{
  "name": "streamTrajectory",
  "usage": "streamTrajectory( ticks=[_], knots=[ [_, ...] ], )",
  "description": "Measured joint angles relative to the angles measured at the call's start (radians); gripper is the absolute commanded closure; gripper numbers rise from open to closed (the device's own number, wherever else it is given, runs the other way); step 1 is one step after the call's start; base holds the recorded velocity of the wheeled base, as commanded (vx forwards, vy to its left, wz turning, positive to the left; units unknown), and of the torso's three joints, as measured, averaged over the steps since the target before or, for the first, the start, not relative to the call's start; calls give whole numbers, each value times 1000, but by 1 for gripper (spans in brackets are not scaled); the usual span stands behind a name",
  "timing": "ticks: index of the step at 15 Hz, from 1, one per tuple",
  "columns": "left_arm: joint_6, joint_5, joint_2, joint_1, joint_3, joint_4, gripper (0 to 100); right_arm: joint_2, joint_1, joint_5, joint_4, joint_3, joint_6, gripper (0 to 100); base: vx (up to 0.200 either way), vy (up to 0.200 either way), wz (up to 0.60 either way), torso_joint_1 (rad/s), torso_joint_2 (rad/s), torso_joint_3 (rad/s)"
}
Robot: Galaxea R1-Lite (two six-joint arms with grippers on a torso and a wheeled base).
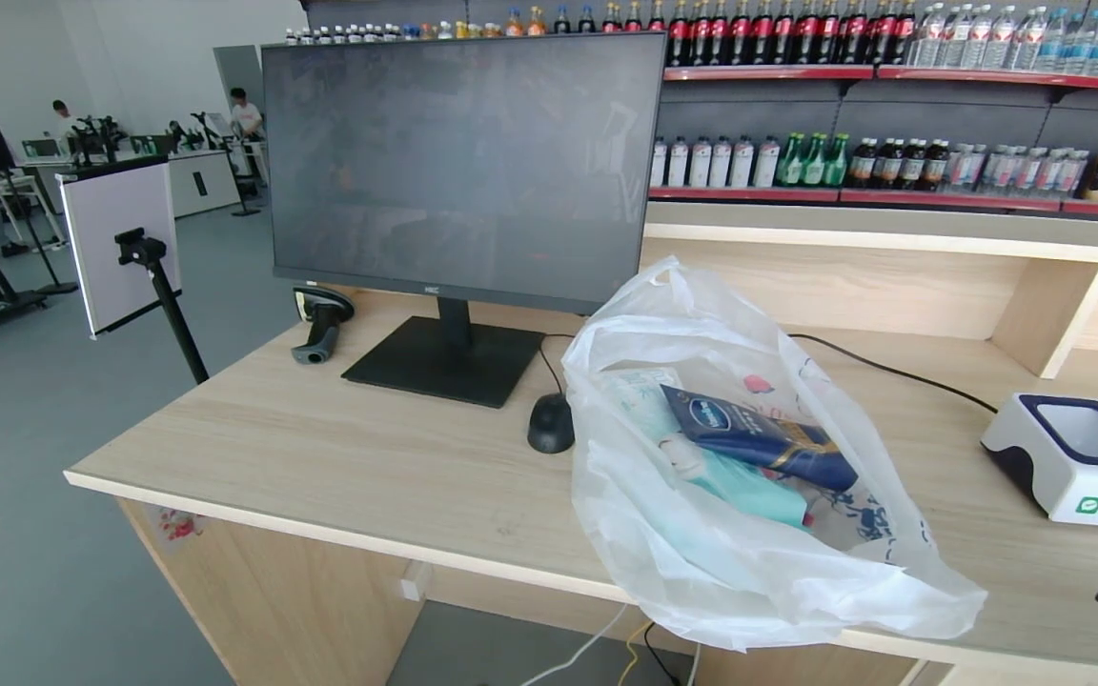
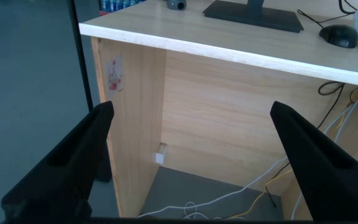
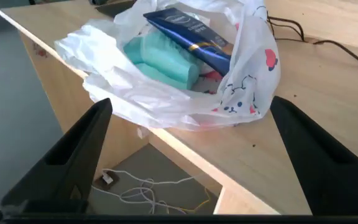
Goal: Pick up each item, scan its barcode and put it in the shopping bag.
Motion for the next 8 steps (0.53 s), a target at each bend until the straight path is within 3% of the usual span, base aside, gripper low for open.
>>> streamTrajectory(
  ticks=[3, 4, 6, 8],
  knots=[
    [0, 0, 0, 0, 0, 0, 0, -356, -29, 1, 421, -1, -16, 0, 0, 0, 0, 0, 0, 0],
    [0, 0, 0, 0, 0, 0, 0, -424, -76, 1, 490, -1, -8, 0, 0, 0, 0, 0, 0, 0],
    [0, 0, 0, -1, 0, 0, 0, -508, -190, -6, 519, -1, 15, 0, 0, 0, 0, 0, 0, 0],
    [0, 0, 0, -1, 0, 0, 0, -523, -224, -10, 527, -1, 18, 0, 0, 0, 0, 0, 0, 0]
  ],
)
